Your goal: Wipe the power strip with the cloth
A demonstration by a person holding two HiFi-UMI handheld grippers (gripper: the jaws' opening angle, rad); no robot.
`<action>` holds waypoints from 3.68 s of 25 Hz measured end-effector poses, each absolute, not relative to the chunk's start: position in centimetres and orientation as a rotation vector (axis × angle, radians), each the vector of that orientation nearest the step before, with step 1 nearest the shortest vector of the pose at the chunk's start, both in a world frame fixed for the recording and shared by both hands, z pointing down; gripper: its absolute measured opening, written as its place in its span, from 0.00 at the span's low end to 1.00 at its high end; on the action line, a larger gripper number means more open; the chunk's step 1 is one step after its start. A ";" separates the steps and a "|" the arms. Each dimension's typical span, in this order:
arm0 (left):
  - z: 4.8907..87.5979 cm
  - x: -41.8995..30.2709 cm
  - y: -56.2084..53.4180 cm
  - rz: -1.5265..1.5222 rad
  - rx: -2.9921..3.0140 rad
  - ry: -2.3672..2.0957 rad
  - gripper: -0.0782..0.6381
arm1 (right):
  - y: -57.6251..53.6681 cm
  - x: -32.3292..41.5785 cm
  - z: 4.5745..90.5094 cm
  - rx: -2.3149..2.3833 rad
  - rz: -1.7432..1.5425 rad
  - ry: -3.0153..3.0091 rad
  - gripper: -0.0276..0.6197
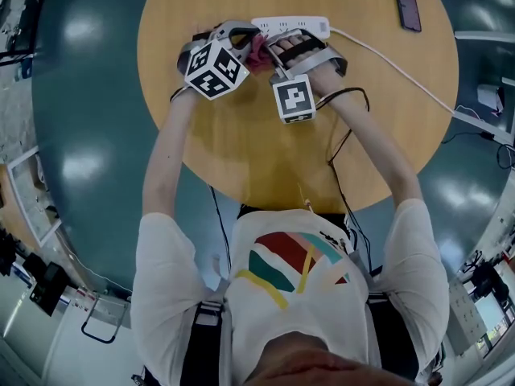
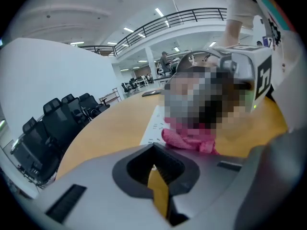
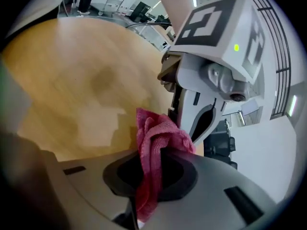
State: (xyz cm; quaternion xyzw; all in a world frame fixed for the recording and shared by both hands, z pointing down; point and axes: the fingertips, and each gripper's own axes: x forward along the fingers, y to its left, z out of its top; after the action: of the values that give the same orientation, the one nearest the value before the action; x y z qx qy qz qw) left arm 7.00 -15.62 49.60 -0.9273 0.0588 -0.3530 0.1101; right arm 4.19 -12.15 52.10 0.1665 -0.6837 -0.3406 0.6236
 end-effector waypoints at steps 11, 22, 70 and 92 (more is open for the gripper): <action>49.9 7.3 -16.0 -1.054 -2.656 0.139 0.16 | -12.8 5.6 52.4 0.495 -0.747 -1.590 0.10; 49.9 7.4 -15.8 -1.062 -2.645 0.121 0.16 | -10.3 17.5 52.6 0.603 -0.575 -1.475 0.10; 50.8 7.7 -17.7 -1.250 -2.520 0.656 0.16 | -21.7 6.0 52.1 -0.192 0.224 -1.894 0.10; 51.1 7.7 -17.7 -1.334 -2.430 0.678 0.16 | -16.2 21.8 52.7 0.014 0.307 -1.793 0.10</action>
State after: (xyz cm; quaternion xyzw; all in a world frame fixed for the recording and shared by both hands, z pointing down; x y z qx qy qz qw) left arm 7.73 -17.68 51.05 -0.8427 0.2352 -0.4626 0.1431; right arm 21.81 -16.15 52.66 0.0061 -0.7779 0.1332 0.6141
